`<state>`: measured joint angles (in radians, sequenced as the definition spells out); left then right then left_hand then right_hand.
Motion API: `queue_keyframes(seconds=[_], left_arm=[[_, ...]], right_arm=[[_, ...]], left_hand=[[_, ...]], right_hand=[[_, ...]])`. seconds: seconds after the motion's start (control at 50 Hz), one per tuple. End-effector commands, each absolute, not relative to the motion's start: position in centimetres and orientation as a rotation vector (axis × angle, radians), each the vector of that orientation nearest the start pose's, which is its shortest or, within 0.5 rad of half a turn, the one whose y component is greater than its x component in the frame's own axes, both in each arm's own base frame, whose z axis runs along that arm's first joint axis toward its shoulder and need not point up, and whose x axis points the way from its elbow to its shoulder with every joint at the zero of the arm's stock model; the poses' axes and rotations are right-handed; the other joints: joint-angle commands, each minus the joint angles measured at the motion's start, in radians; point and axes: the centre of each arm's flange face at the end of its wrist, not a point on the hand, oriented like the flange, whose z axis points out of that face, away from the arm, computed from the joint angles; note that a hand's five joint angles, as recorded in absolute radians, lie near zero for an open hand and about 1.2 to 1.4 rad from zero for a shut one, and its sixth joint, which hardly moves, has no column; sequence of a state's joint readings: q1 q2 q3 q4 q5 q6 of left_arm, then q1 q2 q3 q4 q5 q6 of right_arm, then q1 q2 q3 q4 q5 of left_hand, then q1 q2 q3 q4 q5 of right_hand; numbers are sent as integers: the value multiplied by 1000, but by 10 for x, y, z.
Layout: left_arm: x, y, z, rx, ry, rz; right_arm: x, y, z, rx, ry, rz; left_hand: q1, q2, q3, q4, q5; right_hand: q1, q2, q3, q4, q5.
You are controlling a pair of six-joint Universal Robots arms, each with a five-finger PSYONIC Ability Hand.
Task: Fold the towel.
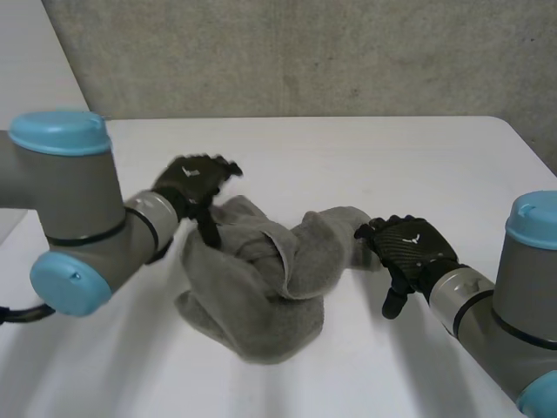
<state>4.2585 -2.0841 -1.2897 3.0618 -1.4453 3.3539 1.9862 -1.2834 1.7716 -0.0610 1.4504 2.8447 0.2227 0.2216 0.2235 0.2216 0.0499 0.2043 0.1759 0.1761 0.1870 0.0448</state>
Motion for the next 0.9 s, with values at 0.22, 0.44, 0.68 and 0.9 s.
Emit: queue_keyframes(seconds=[0.22,0.44,0.68,0.9], left_arm=[[-292,-351,184,1008,2523,-2053],[-283,-380,169,1027,2550,-2074],[-280,-386,148,1015,2593,-2022],[-274,-373,153,1006,2669,-1940]], right_arm=[[297,-211,157,-752,2189,-1492],[330,-209,133,-800,2135,-1503],[344,-240,117,-849,2127,-1708],[332,-246,168,-725,2043,-1894]], left_hand=[[102,103,102,103,101],[179,180,178,180,177],[211,212,210,212,209],[199,200,199,200,198]], right_hand=[[98,126,126,115,83],[259,288,287,276,244],[753,781,781,770,738],[1192,1220,1220,1209,1177]])
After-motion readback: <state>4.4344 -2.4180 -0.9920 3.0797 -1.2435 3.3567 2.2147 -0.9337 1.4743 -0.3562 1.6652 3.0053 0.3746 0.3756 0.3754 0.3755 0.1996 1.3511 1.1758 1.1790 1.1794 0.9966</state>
